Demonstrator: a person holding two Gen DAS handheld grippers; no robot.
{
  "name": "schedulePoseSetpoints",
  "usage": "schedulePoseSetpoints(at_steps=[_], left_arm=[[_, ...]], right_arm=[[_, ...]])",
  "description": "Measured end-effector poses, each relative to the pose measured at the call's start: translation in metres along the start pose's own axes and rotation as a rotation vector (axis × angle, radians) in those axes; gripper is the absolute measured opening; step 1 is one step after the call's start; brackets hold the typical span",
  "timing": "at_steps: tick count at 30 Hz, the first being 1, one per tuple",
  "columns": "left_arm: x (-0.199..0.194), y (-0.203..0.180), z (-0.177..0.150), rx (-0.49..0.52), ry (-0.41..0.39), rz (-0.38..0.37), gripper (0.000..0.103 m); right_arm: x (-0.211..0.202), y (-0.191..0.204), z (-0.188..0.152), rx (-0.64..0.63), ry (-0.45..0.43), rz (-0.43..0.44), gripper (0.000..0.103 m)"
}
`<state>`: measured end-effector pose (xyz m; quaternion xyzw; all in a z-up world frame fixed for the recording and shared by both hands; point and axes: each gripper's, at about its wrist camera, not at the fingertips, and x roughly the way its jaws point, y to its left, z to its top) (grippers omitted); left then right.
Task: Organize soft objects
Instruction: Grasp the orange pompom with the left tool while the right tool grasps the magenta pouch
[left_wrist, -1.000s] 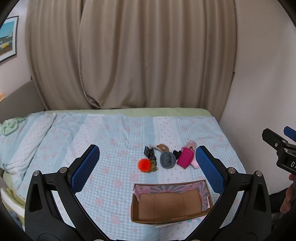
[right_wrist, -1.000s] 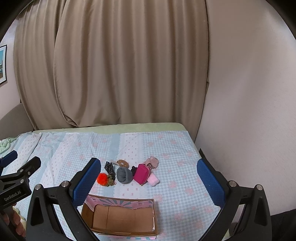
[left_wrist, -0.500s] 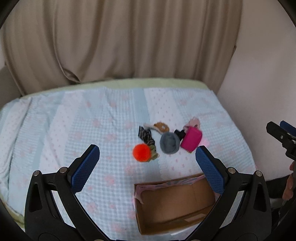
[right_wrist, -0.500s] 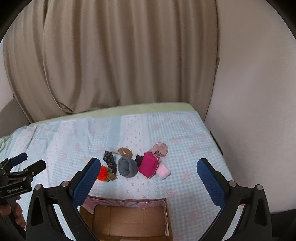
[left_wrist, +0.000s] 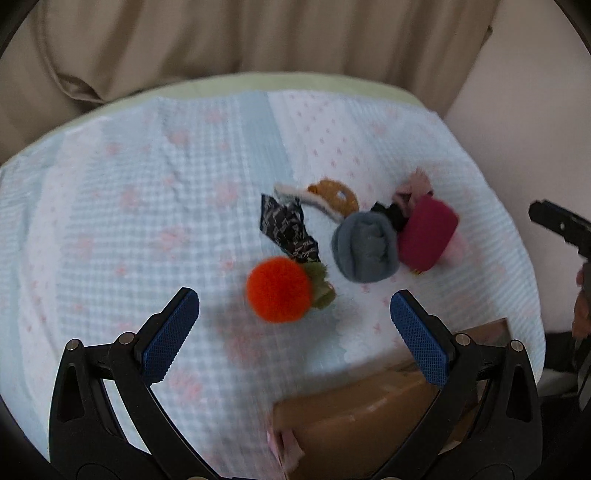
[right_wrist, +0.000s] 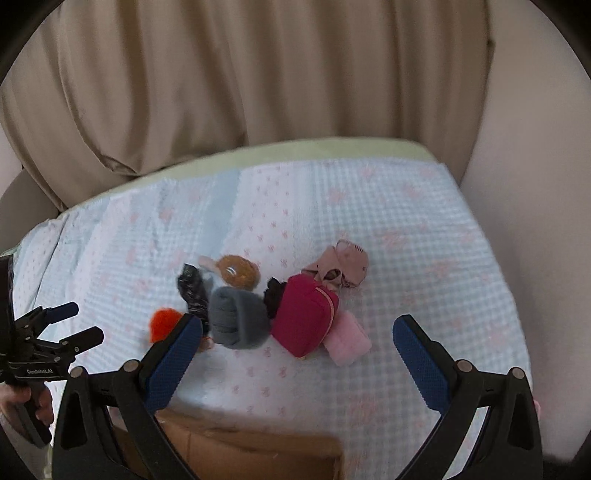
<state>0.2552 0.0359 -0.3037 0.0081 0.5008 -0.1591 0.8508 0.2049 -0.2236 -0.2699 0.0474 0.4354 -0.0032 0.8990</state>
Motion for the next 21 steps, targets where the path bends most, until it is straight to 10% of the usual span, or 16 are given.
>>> schedulePoseSetpoints(at_steps=[7, 21], left_arm=[[0.085, 0.011, 0.001, 0.044, 0.118, -0.034, 0.102], [0.178, 0.021, -0.009, 0.094, 0.252, -0.097, 0.076]], right_arm=[[0.078, -0.021, 0.006, -0.045, 0.112, 0.062, 0.103], [0.166, -0.021, -0.005, -0.15, 0.213, 0.158, 0.061]])
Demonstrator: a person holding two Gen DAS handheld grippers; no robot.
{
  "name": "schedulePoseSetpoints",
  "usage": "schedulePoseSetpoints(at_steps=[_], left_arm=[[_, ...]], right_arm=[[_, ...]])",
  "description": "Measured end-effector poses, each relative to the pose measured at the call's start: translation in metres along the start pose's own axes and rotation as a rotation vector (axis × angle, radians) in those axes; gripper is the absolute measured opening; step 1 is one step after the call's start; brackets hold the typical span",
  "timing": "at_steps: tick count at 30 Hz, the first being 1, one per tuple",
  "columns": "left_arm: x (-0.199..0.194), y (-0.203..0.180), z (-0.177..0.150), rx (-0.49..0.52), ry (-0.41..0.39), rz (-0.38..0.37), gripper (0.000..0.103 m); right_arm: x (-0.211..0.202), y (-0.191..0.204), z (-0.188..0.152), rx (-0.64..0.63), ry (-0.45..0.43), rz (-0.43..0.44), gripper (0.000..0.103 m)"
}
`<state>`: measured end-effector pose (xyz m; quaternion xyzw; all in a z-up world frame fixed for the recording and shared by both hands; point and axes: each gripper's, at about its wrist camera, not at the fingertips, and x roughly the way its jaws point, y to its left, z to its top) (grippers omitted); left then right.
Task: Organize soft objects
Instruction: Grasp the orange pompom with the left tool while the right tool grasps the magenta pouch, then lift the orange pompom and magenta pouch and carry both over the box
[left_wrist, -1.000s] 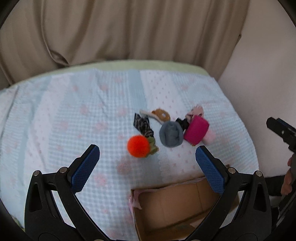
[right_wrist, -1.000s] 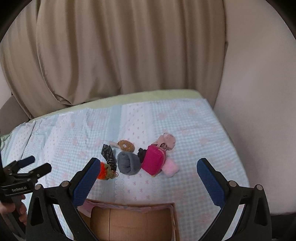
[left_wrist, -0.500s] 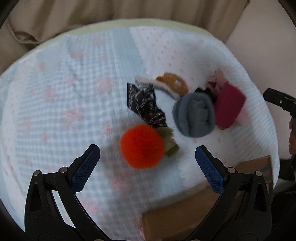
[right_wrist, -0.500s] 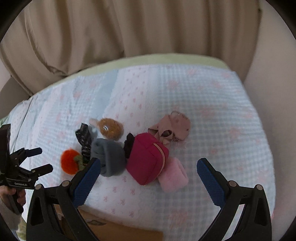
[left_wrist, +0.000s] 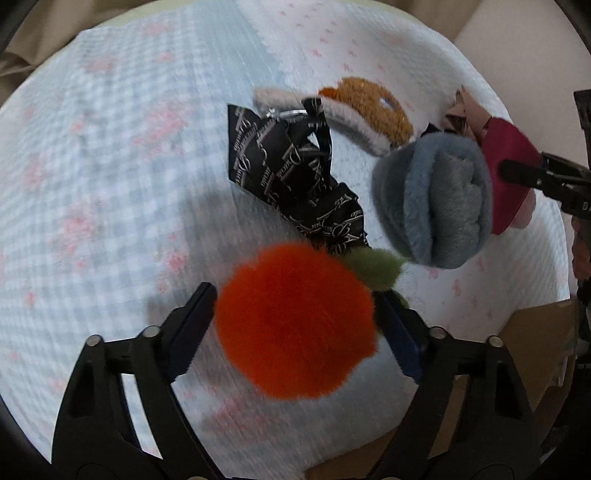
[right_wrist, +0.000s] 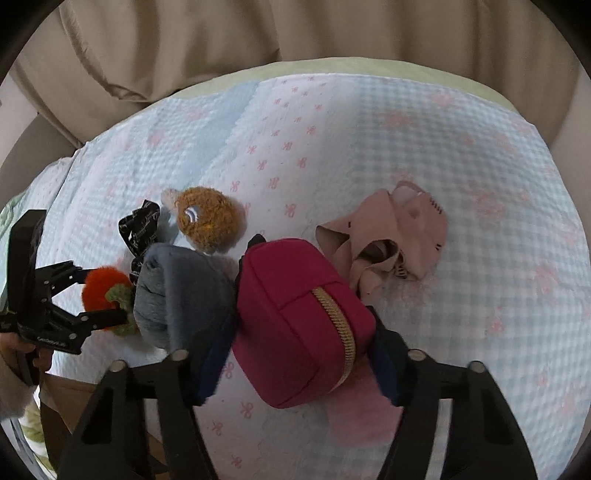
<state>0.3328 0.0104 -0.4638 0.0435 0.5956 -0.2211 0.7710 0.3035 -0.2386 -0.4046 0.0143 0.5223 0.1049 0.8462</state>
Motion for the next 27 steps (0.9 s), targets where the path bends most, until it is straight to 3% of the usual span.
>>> schedulePoseSetpoints(at_steps=[4, 7, 15, 27], left_arm=[[0.01, 0.002, 0.0, 0.009, 0.023, -0.029, 0.045], [0.016, -0.002, -0.002, 0.009, 0.044, -0.061, 0.039], [0.006, -0.012, -0.006, 0.053, 0.025, -0.033, 0.036], [-0.054, -0.001, -0.001, 0.028, -0.058, -0.023, 0.036]], right_arm=[[-0.004, 0.001, 0.001, -0.008, -0.01, 0.011, 0.052], [-0.008, 0.003, 0.001, -0.006, -0.02, 0.018, 0.044], [-0.016, 0.014, -0.003, -0.013, -0.035, 0.003, 0.037], [-0.062, 0.03, 0.001, 0.007, -0.131, -0.032, 0.037]])
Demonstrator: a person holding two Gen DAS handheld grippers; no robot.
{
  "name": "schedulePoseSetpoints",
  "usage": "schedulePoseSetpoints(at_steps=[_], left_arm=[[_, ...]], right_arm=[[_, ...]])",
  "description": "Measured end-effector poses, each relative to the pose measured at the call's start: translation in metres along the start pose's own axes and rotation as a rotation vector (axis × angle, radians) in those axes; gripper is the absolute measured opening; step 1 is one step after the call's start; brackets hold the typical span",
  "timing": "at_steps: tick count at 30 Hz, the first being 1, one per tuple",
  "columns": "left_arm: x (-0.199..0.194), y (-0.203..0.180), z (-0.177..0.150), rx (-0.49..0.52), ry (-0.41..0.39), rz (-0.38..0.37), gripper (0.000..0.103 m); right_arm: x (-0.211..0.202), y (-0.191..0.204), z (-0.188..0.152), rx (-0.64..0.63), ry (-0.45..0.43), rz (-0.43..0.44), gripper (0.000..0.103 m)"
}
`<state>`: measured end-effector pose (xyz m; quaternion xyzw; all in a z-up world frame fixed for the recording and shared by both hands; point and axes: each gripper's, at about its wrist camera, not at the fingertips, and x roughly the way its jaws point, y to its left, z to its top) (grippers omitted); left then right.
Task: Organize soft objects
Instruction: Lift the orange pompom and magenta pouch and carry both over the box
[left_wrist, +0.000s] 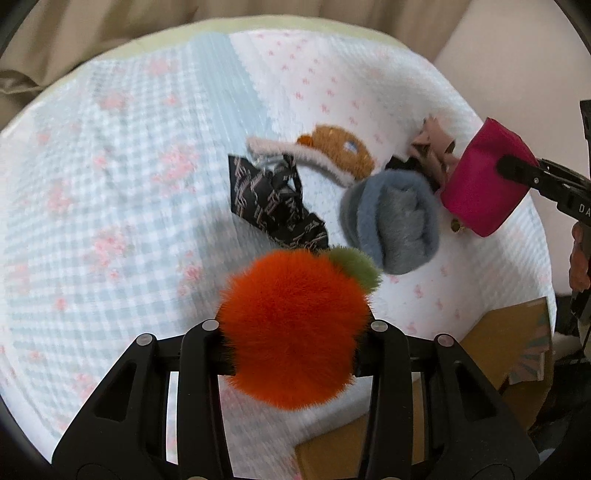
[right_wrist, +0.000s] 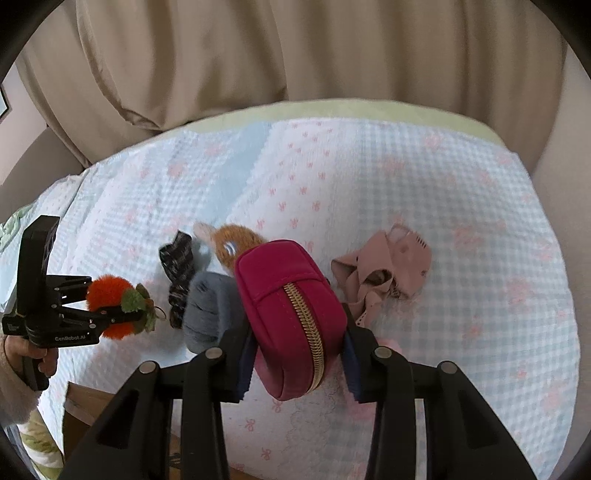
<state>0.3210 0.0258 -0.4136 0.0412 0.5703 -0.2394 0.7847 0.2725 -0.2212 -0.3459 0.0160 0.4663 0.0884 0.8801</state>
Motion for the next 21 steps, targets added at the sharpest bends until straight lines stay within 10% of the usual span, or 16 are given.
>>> schedulePoseSetpoints(at_steps=[21], left_arm=[[-0.198, -0.079, -0.041, -0.029, -0.232, 0.051, 0.036]], right_arm=[[-0.212, 0.075, -0.021, 0.058, -0.168, -0.061, 0.036]])
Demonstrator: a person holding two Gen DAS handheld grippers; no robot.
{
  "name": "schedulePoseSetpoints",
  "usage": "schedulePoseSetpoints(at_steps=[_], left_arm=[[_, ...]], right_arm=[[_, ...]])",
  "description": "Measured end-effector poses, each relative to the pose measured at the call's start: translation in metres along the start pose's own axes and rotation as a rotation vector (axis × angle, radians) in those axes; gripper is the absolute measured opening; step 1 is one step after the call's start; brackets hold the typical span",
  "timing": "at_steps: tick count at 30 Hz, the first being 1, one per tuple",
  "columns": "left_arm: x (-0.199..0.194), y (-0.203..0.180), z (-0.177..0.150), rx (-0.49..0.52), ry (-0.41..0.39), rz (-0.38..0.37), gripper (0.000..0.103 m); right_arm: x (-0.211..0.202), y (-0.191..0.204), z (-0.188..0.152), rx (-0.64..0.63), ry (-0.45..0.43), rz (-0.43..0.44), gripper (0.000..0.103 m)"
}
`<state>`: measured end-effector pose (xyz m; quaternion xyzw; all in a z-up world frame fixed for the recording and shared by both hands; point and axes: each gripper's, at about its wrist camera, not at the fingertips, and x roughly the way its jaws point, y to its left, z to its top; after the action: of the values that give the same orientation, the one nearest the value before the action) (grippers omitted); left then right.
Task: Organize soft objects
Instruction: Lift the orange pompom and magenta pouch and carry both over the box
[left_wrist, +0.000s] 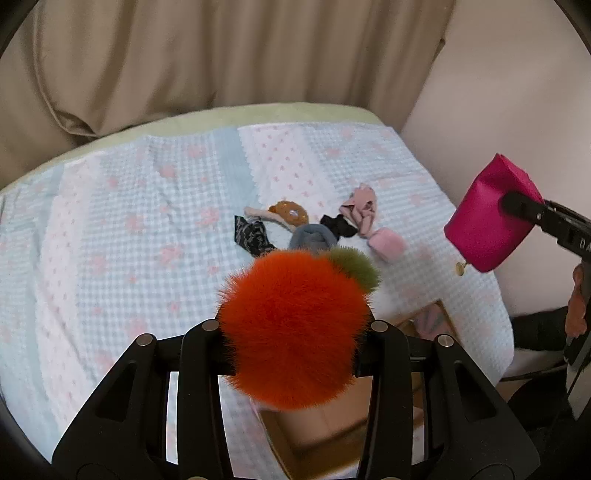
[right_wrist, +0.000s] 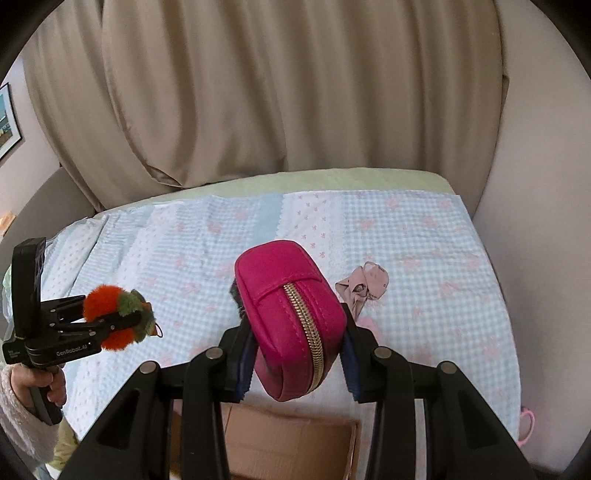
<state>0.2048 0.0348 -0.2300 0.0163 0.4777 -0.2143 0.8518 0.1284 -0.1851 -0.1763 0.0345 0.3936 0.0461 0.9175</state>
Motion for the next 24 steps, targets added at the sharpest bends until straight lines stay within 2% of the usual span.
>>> schedulePoseSetpoints(at_steps=[5, 12, 17, 24], left_arm=[[-0.045, -0.022, -0.018, -0.007, -0.033, 0.013, 0.036], [-0.065, -0.053, -0.058, -0.052, -0.023, 0.02, 0.036], [-0.054, -0.073, -0.089, -0.095, 0.027, 0.041, 0.036], [-0.015, -0.085, -0.126, -0.147, 0.13, 0.076, 0.036]], right_arm=[[-0.034, 0.014, -0.017, -0.013, 0.005, 0.003, 0.036], [-0.056, 0.022, -0.056, 0.001, 0.059, 0.028, 0.036], [-0.054, 0.018, -0.083, 0.026, 0.107, 0.052, 0.036], [-0.022, 0.004, -0.114, 0.06, 0.195, 0.053, 0.036]])
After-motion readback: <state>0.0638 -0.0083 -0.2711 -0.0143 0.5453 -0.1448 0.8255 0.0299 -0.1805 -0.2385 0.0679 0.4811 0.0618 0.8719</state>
